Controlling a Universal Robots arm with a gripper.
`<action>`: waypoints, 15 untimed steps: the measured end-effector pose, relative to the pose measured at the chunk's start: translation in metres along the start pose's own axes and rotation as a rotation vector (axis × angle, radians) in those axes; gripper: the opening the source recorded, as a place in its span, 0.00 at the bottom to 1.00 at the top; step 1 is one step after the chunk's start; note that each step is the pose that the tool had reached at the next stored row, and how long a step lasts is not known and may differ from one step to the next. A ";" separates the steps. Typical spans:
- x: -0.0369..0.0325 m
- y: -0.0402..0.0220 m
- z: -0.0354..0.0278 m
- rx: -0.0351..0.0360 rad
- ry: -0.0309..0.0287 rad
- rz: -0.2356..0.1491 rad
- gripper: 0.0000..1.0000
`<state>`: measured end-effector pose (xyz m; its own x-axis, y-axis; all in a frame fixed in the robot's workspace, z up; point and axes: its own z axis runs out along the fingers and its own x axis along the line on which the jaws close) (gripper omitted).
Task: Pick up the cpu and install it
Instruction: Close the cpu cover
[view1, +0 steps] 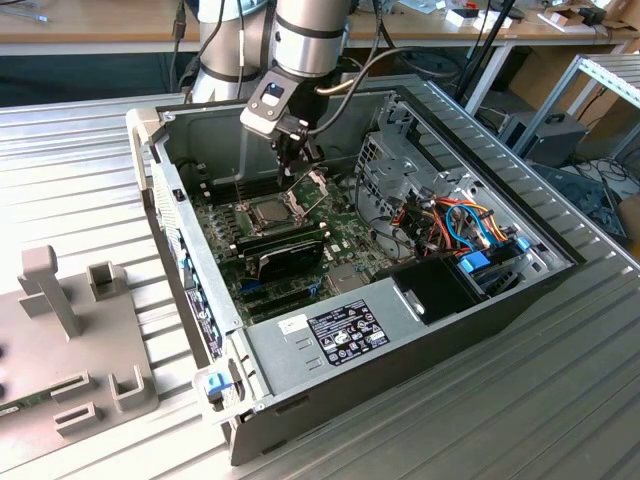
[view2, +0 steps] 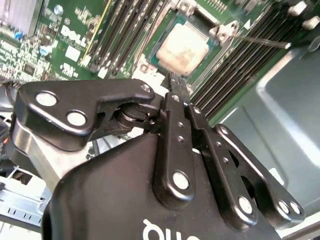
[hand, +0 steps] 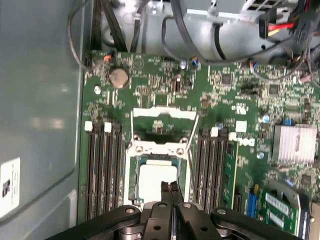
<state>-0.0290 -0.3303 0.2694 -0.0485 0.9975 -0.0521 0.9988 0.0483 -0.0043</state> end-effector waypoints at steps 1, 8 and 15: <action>-0.0002 0.0045 0.0000 0.0000 0.0000 0.000 0.11; -0.0012 0.0246 0.0000 0.0000 -0.0001 0.000 0.11; -0.0025 0.0508 0.0001 0.0000 -0.0001 0.000 0.11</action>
<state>0.0219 -0.3303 0.2692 -0.0485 0.9975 -0.0523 0.9988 0.0483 -0.0043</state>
